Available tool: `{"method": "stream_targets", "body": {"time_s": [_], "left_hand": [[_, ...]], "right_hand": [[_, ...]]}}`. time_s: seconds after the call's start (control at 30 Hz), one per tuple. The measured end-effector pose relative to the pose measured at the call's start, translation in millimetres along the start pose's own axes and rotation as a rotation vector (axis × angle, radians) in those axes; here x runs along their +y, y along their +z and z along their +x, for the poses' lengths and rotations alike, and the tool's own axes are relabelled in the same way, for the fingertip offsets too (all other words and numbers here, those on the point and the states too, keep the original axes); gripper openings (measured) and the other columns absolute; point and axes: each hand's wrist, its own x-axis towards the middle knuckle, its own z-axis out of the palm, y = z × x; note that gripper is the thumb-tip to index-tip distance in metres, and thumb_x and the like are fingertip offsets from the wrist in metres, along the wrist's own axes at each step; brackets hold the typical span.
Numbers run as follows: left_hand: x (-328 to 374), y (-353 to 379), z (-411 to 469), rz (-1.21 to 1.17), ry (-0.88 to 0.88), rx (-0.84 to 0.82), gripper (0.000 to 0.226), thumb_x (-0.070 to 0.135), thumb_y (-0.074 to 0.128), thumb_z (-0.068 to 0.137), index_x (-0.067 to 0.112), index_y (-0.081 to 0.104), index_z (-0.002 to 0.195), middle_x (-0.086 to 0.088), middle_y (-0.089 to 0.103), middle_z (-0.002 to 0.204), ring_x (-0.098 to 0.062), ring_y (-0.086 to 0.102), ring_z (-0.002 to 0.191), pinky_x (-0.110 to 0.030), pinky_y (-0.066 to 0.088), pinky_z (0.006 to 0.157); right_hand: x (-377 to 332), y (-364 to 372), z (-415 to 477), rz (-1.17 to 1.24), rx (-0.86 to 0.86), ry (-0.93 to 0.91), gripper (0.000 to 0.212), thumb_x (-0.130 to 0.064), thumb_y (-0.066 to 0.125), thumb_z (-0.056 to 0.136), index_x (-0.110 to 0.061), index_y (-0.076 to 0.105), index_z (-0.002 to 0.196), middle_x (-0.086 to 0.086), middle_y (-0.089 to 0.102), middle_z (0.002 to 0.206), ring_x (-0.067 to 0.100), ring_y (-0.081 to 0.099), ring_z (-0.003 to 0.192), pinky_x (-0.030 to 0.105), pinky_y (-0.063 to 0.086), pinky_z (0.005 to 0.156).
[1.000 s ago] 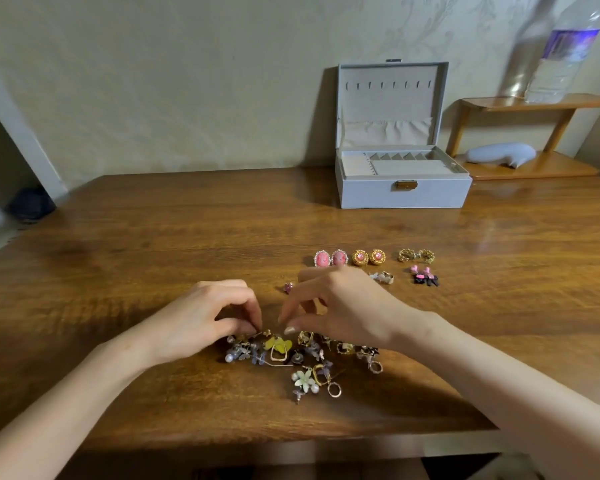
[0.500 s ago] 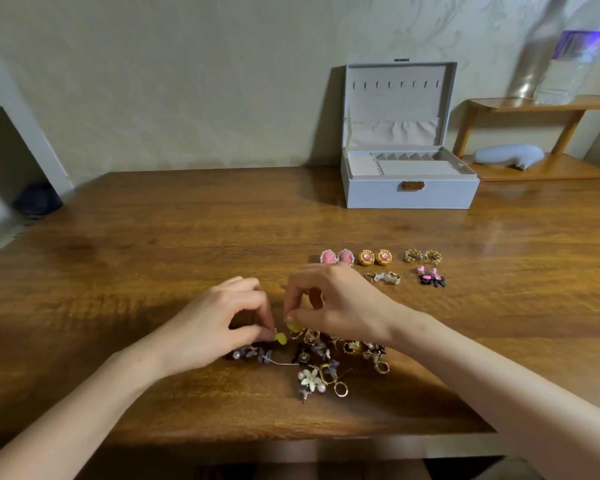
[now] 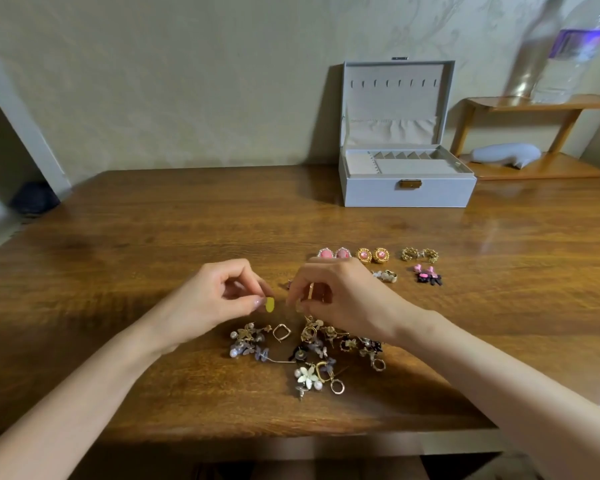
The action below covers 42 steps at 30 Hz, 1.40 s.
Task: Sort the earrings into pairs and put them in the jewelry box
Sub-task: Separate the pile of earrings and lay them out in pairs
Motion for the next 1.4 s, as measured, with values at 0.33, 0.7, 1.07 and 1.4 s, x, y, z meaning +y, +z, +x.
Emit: {"method": "stream_targets", "body": {"time_s": [0.33,0.7,1.07,1.4], "left_hand": [[-3,1,7,-0.071,-0.008,0.038,0.021,0.006,0.072,0.072,0.013,0.071,0.092,0.001,0.072,0.091,-0.009,0.068,0.084,-0.018,0.052,0.078],[-1,10,23,0.077,0.053,0.113,0.008,0.013,0.069,0.078,0.014,0.063,0.083,-0.003,0.067,0.071,-0.009,0.064,0.062,-0.02,0.051,0.058],[28,44,50,0.373,0.222,0.069,0.013,0.02,0.069,0.081,0.024,0.066,0.092,0.013,0.066,0.087,0.004,0.059,0.077,-0.007,0.043,0.064],[30,62,68,0.634,0.26,-0.042,0.017,0.027,0.064,0.085,0.029,0.065,0.102,0.01,0.055,0.09,-0.007,0.044,0.088,-0.026,0.037,0.076]], "right_hand": [[12,-31,0,0.108,0.177,0.1,0.007,-0.008,0.075,0.075,-0.011,0.075,0.081,-0.001,0.066,0.091,0.006,0.061,0.073,0.02,0.053,0.066],[20,-43,-1,0.308,0.144,0.192,0.011,-0.002,0.071,0.079,-0.007,0.072,0.088,-0.006,0.07,0.076,0.005,0.064,0.061,0.024,0.053,0.056],[31,-43,-9,0.258,0.134,0.326,0.013,-0.01,0.08,0.067,-0.014,0.069,0.069,0.0,0.067,0.06,0.006,0.059,0.051,0.018,0.05,0.051],[40,-48,-24,0.122,0.116,0.371,0.022,-0.001,0.078,0.069,-0.016,0.07,0.083,0.002,0.064,0.064,0.006,0.058,0.052,0.017,0.047,0.051]]}}
